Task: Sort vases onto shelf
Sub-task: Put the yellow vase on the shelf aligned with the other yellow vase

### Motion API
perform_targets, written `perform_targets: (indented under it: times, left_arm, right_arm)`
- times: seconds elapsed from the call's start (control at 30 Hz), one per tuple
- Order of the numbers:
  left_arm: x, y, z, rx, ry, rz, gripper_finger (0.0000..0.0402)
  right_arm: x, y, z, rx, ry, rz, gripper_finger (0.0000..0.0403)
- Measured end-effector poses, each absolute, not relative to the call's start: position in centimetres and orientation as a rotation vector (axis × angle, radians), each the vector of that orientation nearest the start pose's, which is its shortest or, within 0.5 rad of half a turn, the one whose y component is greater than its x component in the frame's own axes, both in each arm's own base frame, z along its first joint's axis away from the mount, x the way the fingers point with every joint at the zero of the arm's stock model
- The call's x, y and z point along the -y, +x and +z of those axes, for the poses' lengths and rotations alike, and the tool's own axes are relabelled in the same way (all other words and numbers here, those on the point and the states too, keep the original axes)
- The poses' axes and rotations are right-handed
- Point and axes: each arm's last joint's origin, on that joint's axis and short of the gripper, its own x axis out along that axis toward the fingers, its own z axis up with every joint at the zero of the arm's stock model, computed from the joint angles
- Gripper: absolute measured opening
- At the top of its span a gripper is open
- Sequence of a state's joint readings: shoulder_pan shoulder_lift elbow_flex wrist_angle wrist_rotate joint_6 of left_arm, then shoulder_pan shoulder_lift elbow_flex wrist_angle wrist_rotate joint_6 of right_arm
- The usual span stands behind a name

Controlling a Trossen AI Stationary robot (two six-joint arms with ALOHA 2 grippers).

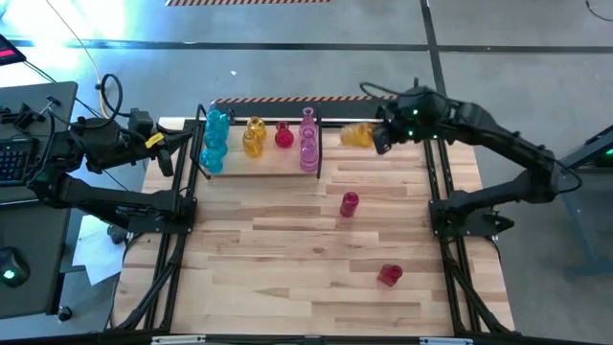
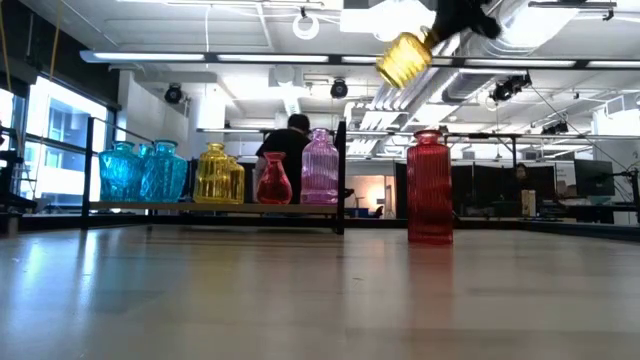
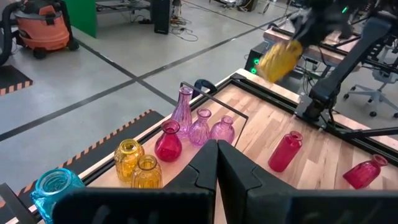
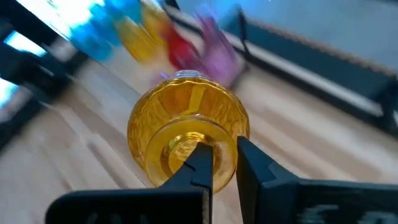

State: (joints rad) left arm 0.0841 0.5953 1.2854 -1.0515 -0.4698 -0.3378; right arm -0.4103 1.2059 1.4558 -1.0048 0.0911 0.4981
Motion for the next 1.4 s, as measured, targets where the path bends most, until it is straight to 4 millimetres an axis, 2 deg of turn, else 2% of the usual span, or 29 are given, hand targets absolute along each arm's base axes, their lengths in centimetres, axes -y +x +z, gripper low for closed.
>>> perform_targets:
  times: [0.13,0.27,0.4,0.53,0.6,0.67,0.77,0.9,0.97,1.1,1.23,1.4]
  left_arm:
    - [-1.7,4.3,42.0,-0.278,-0.252,0.602,0.0001]
    - [-1.7,5.1,42.0,-0.316,-0.207,0.594,0.0001]
    - [-1.8,5.9,41.9,-0.363,-0.126,0.591,0.0000]
    - [-1.9,6.5,41.8,-0.399,-0.062,0.580,0.0001]
    - [-1.9,6.8,41.7,-0.410,-0.058,0.580,0.0000]
    - [-1.9,7.2,41.7,-0.420,-0.062,0.582,0.0001]
    - [-2.0,7.9,41.5,-0.435,-0.097,0.593,0.0001]
    - [-2.1,9.2,40.8,-0.518,-0.108,0.600,0.0000]
    - [-2.1,10.1,40.2,-0.576,-0.104,0.583,0.0001]
    - [-2.2,12.4,38.0,-0.665,-0.135,0.552,0.0001]
    - [-2.2,14.8,34.6,-0.774,-0.159,0.492,0.0000]
    - [-2.3,17.1,30.9,-0.792,-0.172,0.485,0.0000]
  right_arm:
    - [8.5,22.3,43.4,-0.530,0.525,-0.587,0.0011]
    - [8.6,27.0,44.8,-0.523,0.448,-0.502,0.0011]
    - [9.0,32.7,44.8,-0.558,0.372,-0.393,0.0011]
    - [9.5,37.4,44.9,-0.534,0.359,-0.295,0.0012]
    - [9.9,39.6,44.1,-0.542,0.363,-0.263,0.0014]
    - [10.2,41.5,42.1,-0.561,0.358,-0.241,0.0014]
    - [10.8,43.1,38.7,-0.628,0.408,-0.230,0.0014]
    - [11.2,44.3,34.9,-0.743,0.431,-0.264,0.0015]
    - [11.4,44.7,33.7,-0.762,0.432,-0.272,0.0015]
    - [11.6,45.2,33.0,-0.752,0.427,-0.280,0.0016]
    - [11.7,45.5,32.5,-0.765,0.417,-0.273,0.0016]
    - [11.9,45.3,32.5,-0.774,0.407,-0.254,0.0016]
